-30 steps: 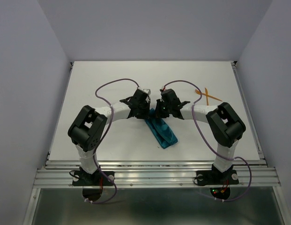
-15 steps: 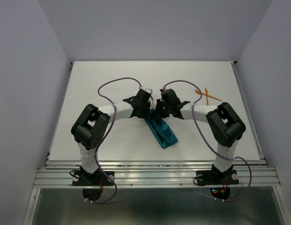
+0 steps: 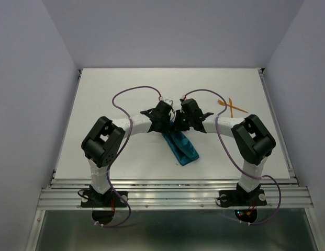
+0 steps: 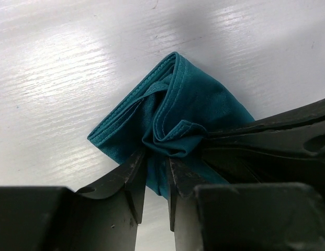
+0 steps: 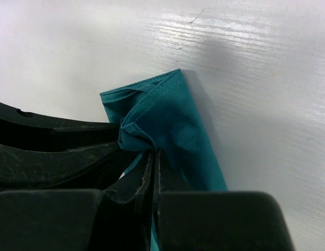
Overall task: Fold the napkin into a case and place the utensils inside
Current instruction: Stuff the top corner of the smaller-rectangle-folded napkin into the folded napkin.
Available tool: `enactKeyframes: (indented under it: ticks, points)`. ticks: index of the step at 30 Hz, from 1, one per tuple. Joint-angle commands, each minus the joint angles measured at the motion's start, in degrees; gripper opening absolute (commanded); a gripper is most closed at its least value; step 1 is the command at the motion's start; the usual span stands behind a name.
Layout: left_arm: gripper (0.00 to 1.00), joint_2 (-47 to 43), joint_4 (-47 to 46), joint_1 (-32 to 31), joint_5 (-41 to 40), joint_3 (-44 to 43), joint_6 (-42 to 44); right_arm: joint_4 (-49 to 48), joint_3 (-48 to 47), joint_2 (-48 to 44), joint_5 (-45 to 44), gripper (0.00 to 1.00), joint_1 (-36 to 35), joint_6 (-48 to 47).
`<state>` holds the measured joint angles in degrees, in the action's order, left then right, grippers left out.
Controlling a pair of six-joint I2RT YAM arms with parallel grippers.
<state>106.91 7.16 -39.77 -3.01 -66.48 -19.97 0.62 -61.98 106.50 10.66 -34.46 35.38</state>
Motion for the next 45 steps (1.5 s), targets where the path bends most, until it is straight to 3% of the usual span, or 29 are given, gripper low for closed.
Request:
enactKeyframes:
  ticks: [1,7,15,27,45]
  points:
    - [0.33,0.40,2.42,-0.13,-2.09,-0.85,1.24,-2.82,0.36,-3.49,0.86,0.01,0.53,0.92]
    - [0.28,1.10,2.33,-0.22,-2.36,-0.76,1.42,-3.26,0.36,-3.84,1.82,0.01,1.06,1.63]
    - [0.00,2.07,3.12,-0.22,-3.32,-1.28,1.60,-3.79,0.28,-4.02,2.88,0.01,1.06,2.42]
    - [0.00,-1.35,3.57,-0.13,-4.03,-1.11,0.46,-4.05,0.89,-4.19,3.23,0.01,1.06,2.68]
    - [0.00,-6.89,-2.24,3.29,6.52,3.81,-3.15,-4.14,1.60,-3.23,6.22,0.01,1.06,1.63]
